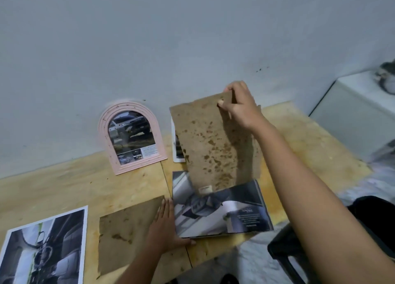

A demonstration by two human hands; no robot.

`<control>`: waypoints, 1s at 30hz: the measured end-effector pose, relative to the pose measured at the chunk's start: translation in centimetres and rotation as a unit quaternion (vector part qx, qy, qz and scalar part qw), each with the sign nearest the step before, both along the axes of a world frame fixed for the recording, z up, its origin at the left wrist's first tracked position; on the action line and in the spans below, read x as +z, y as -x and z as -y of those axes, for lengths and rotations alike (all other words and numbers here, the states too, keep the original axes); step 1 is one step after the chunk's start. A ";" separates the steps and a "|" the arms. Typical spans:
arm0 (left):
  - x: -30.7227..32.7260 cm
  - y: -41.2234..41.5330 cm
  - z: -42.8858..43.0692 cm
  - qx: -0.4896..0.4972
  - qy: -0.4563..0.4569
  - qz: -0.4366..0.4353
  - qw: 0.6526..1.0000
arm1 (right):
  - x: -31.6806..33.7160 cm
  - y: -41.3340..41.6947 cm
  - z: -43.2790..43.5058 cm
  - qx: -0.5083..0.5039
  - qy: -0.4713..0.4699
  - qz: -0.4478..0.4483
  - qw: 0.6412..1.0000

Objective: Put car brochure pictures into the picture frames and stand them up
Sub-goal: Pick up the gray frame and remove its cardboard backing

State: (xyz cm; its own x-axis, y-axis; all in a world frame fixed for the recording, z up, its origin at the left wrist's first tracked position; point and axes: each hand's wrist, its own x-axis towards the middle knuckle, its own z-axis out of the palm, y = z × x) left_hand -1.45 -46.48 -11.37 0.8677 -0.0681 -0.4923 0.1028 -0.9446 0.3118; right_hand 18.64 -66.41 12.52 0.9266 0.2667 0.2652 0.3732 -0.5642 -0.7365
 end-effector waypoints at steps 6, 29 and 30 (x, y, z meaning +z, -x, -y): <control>0.2 -0.3 0.4 0.031 0.044 0.013 0.998 | -2.5 1.1 10.3 -0.257 -0.311 -0.117 0.907; -0.6 0.8 2.2 0.114 0.102 0.069 0.986 | -19.3 7.4 14.4 -0.538 -0.804 -0.100 0.233; -0.6 0.8 2.1 0.114 0.102 0.069 0.986 | -19.0 7.4 14.1 -0.536 -0.792 -0.110 0.270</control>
State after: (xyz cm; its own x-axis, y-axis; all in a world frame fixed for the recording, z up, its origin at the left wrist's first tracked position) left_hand -2.26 -48.60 -11.98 0.9299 0.0513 -0.3643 0.2482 -0.8185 0.5181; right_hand 11.26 -80.48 -6.50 0.2863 -0.4730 -0.8333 0.4700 0.8272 -0.3081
